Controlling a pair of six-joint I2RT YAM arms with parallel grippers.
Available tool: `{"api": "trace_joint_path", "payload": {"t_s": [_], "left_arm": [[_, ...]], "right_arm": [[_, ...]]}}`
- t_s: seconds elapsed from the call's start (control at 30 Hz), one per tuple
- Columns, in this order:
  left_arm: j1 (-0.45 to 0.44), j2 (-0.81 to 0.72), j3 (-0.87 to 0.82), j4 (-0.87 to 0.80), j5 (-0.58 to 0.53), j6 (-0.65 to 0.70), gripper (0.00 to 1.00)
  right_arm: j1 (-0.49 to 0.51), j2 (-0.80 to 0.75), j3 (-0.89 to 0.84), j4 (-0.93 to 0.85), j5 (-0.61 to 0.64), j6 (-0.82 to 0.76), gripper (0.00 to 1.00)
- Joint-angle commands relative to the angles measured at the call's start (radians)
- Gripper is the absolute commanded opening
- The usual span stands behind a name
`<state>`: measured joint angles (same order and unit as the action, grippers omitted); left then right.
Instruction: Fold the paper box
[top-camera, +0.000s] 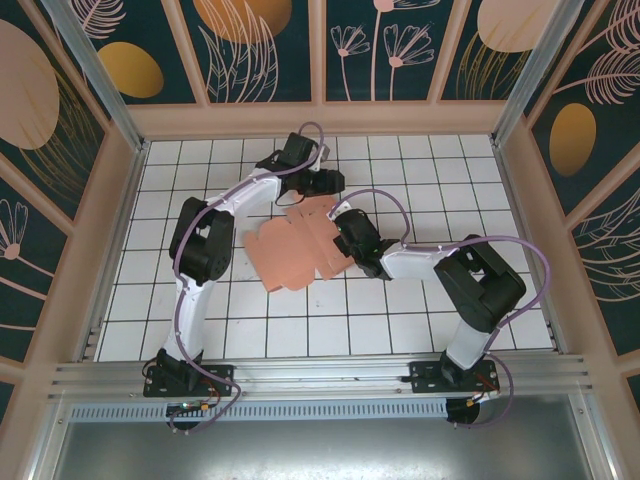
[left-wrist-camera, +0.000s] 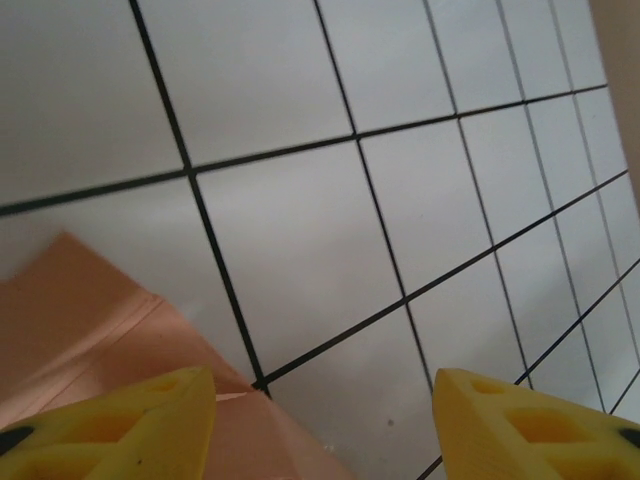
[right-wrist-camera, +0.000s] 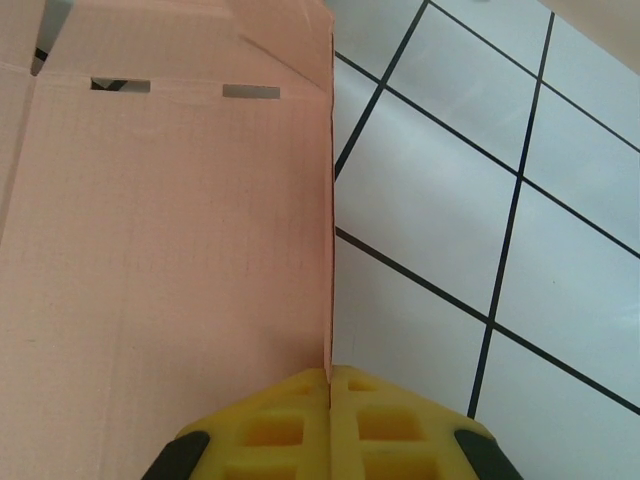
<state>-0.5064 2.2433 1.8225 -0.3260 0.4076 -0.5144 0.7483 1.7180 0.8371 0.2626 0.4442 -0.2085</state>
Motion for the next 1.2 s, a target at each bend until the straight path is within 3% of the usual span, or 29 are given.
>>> {"api": "trace_joint_path", "payload": {"t_s": [0.0, 0.2, 0.3, 0.7, 0.9, 1.17], "left_arm": [[-0.001, -0.057, -0.031, -0.034, -0.001, -0.006, 0.57], [-0.001, -0.085, -0.067, -0.030, 0.015, -0.011, 0.53], [-0.001, -0.091, -0.079, -0.022, 0.035, -0.021, 0.44], [-0.002, -0.103, -0.120, 0.019, 0.058, -0.092, 0.42], [-0.002, -0.117, -0.138, 0.038, 0.068, -0.128, 0.30], [-0.002, -0.125, -0.173, 0.077, 0.083, -0.178, 0.21]], "right_arm": [[0.009, 0.010, 0.035, 0.013, 0.031, -0.012, 0.00], [0.008, 0.013, 0.042, 0.009, 0.030, -0.013, 0.00], [0.008, 0.017, 0.048, 0.004, 0.028, -0.012, 0.00], [0.024, 0.032, 0.065, 0.008, 0.083, -0.018, 0.00], [0.032, 0.039, 0.081, 0.004, 0.108, -0.026, 0.00], [0.048, 0.072, 0.112, -0.011, 0.117, -0.041, 0.00]]}}
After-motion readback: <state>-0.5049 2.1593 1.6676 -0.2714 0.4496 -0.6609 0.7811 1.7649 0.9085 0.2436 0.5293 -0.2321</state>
